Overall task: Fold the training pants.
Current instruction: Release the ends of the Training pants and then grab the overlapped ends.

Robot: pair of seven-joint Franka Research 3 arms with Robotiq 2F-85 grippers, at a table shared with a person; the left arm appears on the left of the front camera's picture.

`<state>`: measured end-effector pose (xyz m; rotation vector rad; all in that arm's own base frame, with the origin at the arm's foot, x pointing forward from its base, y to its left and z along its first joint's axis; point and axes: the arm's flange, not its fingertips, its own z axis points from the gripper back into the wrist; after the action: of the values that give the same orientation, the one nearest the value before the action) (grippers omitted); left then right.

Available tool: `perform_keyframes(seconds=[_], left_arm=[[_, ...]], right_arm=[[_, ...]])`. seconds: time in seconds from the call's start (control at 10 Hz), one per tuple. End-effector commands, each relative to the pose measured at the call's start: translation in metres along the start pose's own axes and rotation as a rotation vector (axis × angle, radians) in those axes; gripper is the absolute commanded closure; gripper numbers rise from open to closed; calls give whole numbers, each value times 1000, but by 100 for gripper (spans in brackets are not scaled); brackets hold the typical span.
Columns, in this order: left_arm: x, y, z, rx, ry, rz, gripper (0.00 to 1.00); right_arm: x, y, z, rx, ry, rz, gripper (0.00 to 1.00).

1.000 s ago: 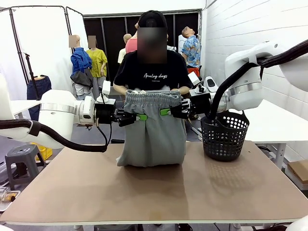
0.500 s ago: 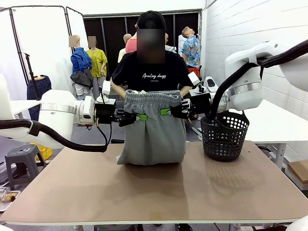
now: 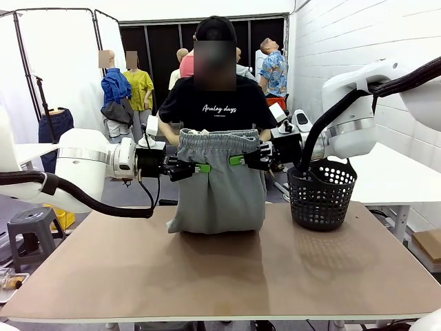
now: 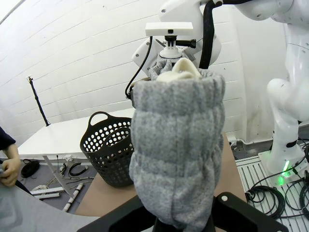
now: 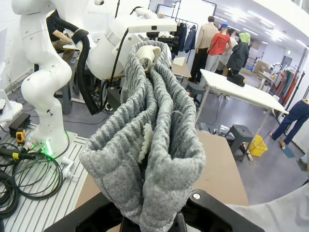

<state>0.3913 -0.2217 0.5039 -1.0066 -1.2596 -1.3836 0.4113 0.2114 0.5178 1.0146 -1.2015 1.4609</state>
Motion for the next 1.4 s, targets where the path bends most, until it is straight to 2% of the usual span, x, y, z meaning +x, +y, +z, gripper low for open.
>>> perform_keyframes(seconds=[0.0, 1.3], left_arm=[[6, 0, -1, -4, -6, -12, 100], [6, 0, -1, -4, -6, -12, 100]], right_arm=[[-1, 2, 2, 10, -15, -2, 100], [-1, 2, 2, 10, -15, -2, 100]])
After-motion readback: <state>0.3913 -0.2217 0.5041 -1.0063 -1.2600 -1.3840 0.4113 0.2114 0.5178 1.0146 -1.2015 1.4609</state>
